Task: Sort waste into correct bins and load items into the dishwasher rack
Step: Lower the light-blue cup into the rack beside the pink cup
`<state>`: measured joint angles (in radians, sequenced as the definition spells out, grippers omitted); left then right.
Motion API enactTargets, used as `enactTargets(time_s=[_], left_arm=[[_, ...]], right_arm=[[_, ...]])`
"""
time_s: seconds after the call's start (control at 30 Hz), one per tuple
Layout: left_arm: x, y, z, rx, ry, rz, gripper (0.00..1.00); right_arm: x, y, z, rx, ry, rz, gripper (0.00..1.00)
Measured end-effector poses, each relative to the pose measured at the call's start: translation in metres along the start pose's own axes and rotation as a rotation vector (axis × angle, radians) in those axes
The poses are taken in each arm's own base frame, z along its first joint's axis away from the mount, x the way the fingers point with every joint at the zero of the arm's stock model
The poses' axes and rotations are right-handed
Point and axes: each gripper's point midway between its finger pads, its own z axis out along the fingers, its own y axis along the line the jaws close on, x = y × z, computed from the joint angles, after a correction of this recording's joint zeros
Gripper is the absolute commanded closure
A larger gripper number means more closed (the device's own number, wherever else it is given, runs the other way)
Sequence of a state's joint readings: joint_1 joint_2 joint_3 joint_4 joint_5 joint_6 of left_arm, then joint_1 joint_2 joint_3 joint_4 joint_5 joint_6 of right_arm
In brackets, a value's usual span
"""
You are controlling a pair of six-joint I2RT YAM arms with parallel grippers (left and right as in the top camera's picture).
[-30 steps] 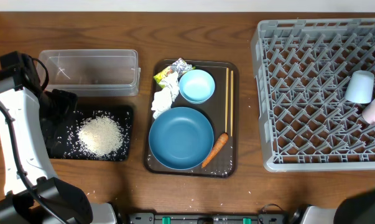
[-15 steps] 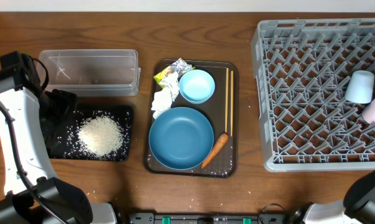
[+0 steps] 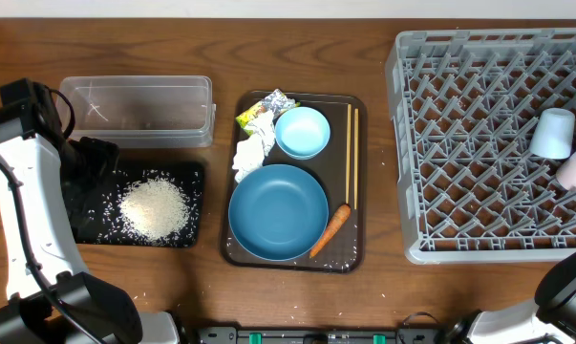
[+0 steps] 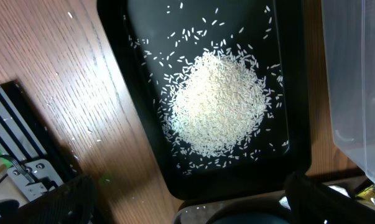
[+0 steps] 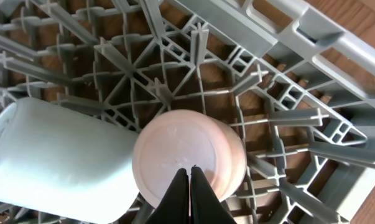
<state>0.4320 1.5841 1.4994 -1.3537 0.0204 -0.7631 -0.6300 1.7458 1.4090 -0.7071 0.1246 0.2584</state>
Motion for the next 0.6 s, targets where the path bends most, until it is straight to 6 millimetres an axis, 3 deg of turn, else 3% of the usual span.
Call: enactTargets(time_s=[0.43, 0.5, 0.6], left_arm=[[0.0, 0.0, 0.0, 0.0, 0.0, 0.0, 0.01], [0.0, 0.0, 0.0, 0.0, 0.0, 0.0, 0.01], [0.0, 0.0, 0.0, 0.0, 0.0, 0.0, 0.01]], right_arm=[[0.015, -0.011, -0.001, 0.057, 0.058, 0.021, 0.99], [0.014, -0.006, -0.005, 0.024, 0.055, 0.031, 0.94], [-0.001, 0.01, -0.021, -0.068, 0.01, 0.055, 0.76]])
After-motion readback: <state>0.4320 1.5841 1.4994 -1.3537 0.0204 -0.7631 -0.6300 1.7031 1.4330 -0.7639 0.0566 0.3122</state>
